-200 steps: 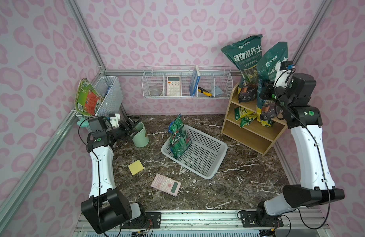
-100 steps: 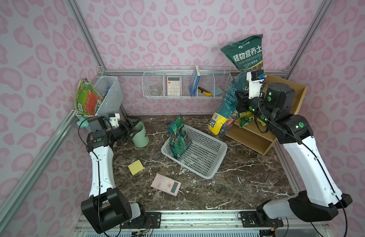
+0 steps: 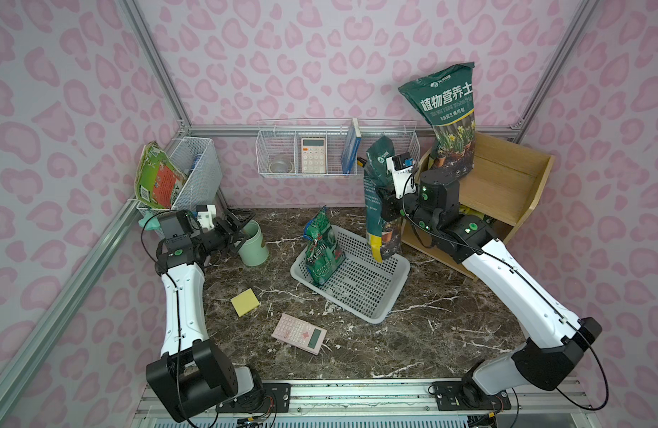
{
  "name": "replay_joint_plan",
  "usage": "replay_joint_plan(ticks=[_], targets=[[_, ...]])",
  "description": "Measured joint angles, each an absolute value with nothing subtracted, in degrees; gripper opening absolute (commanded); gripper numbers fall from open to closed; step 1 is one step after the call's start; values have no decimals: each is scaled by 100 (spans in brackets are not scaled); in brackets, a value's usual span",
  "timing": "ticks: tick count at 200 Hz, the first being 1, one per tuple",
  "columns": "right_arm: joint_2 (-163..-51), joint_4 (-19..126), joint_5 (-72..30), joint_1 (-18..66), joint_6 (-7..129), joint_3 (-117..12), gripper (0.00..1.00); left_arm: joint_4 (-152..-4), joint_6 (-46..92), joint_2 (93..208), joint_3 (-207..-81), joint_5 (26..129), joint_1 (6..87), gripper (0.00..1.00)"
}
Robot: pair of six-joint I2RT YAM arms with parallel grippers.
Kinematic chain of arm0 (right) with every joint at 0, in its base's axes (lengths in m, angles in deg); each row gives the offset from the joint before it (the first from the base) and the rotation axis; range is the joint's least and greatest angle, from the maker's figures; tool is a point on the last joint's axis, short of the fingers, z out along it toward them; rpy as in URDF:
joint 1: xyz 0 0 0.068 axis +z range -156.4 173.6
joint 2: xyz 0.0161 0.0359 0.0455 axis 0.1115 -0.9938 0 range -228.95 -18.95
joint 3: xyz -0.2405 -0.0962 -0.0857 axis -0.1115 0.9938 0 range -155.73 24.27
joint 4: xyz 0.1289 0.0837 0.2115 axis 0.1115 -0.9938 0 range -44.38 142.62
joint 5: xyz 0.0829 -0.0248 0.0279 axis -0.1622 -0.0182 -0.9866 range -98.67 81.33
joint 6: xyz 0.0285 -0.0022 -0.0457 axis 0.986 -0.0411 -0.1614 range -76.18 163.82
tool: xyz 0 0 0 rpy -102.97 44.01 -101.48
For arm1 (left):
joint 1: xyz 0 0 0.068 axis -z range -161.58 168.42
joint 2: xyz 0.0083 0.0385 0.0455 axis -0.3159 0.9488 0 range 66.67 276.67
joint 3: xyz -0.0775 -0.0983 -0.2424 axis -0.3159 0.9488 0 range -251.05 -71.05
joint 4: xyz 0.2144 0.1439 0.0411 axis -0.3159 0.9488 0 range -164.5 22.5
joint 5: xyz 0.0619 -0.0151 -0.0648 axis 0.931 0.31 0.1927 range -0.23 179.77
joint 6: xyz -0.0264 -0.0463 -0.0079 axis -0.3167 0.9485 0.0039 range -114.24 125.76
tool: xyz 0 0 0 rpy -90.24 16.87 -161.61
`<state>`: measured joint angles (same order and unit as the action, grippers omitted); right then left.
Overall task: Take down the fertilizer bag from the shelf
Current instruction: Place the fertilizer bag in the storage box.
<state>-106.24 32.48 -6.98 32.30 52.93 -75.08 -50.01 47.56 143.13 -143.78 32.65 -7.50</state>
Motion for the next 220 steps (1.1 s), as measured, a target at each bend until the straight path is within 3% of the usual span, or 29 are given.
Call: replay_joint_plan(ticks=[137,220], targets=[[-11636,4870,-1493,3265,5260,-6688,0,-5016,4758,14313,-14378,3243,-750,99],[-12084,5230,-907,3851,5207,-6594,0,-5019,4758,14313,-14376,3243,-750,99]])
